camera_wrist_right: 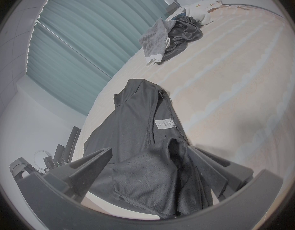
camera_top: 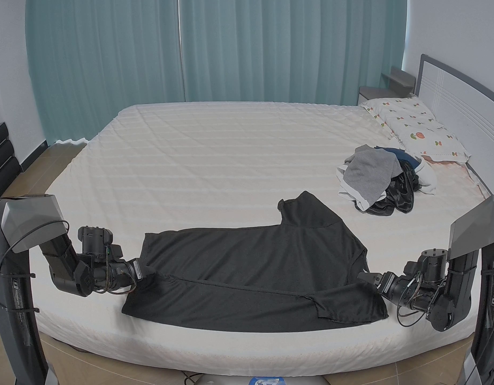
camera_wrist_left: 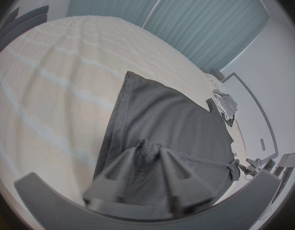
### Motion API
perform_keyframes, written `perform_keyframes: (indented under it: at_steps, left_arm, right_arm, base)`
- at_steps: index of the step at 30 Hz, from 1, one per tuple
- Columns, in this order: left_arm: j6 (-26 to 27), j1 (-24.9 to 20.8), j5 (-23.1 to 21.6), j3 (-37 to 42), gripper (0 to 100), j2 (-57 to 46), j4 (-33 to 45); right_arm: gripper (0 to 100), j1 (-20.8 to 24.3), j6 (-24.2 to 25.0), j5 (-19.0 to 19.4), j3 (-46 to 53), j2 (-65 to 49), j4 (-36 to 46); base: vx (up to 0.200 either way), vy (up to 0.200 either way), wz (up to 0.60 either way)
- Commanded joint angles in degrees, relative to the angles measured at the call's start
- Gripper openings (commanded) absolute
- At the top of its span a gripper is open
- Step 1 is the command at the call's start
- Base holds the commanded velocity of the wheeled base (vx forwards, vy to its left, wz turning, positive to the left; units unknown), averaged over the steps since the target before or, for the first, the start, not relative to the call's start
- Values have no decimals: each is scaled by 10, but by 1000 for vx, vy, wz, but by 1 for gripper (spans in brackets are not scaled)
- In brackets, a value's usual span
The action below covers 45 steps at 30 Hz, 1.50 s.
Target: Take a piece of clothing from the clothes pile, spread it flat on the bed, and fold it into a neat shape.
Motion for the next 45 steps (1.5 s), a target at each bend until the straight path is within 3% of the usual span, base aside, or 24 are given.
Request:
perform_keyframes:
  at_steps: [1, 8, 15, 21, 30, 40, 45]
  left_arm:
    - [2, 3, 17, 12, 0, 3, -12]
    - [-3, 3, 34, 43, 0, 1, -57]
    - [-6, 8, 38, 79, 0, -19, -91]
    - [-10, 7, 38, 85, 0, -23, -91]
    - [-39, 6, 38, 95, 0, -34, -91]
    - [-39, 4, 38, 100, 0, -37, -91]
    - [-39, 4, 38, 100, 0, -37, -91]
  right_arm:
    - [100, 0, -2, -1, -1, -7, -4]
    - [100, 1, -23, -53, -31, -32, -4]
    - [100, 30, -30, -54, -71, -32, 19]
    - [100, 29, -39, -28, -101, -3, 28]
    - [100, -4, -51, 63, -96, 19, -4]
    - [100, -9, -121, 65, -98, 81, -5]
    - [100, -8, -128, 67, -93, 82, -5]
  base:
    - [0, 0, 0]
    - [0, 0, 0]
    - [0, 0, 0]
    - [0, 0, 0]
    - [0, 0, 0]
    - [0, 0, 0]
    - [0, 0, 0]
